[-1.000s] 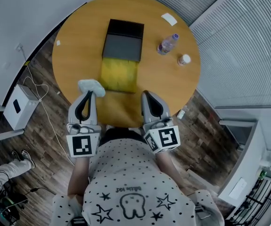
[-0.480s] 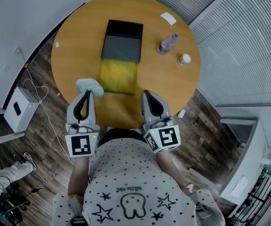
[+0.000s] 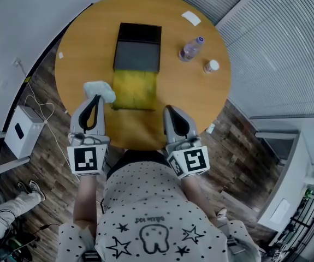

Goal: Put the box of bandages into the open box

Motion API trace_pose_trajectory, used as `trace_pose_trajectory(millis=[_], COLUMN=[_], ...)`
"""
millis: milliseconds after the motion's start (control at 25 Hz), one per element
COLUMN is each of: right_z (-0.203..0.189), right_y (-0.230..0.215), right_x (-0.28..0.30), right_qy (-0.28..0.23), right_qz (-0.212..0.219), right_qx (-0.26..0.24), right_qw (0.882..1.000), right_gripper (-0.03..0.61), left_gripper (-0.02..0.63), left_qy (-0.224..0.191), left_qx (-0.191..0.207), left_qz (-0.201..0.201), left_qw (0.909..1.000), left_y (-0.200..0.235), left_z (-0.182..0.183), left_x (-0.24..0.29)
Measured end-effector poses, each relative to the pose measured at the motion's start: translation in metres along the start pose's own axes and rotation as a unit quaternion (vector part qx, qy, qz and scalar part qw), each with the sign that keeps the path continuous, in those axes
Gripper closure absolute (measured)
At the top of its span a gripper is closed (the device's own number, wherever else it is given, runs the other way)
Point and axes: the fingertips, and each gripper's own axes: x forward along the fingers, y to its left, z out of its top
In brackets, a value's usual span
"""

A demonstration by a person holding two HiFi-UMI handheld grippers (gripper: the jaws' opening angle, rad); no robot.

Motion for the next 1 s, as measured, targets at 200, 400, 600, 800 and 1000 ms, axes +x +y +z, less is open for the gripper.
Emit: trace_pose_trajectory(millis=[200, 400, 600, 800, 1000], right_z=[-0.004, -0.006, -0.009, -0.009, -0.009], right_y=[-0.009, -0.014, -0.016, -0.021, -0.025], right_x=[-0.003, -0.006, -0.006, -0.008, -0.011], right_qy=[0.000, 0.007, 0.012, 0.013, 0.013], right_qz=[-0.018, -0.025, -0.026, -0.031, -0.041], right_qx=[0.003, 0.002, 0.003, 0.004, 0.008], right_qw=[1.000, 1.000, 1.000, 0.999, 0.999], right_gripper=[0.574, 0.574, 0.574, 0.574, 0.574], left_gripper=[0.601, 0.601, 0.601, 0.601, 0.601], left_qy=[0.011, 0.048, 0.071, 0.088, 0.116], left_qx=[0.010, 0.006, 0.011, 0.008, 0.006], left_qz=[-0.027, -0.061, -0.087, -0.102, -0.118], left_qw=[0.9995, 0.9970, 0.9936, 0.9908, 0.9863], left_y=[-0.006, -0.020, -0.034, -0.044, -0.051], left_z=[-0.012, -0.029, -0.044, -0.055, -0.072], left_x=[0.028, 0.054, 0.081, 0.099, 0.111])
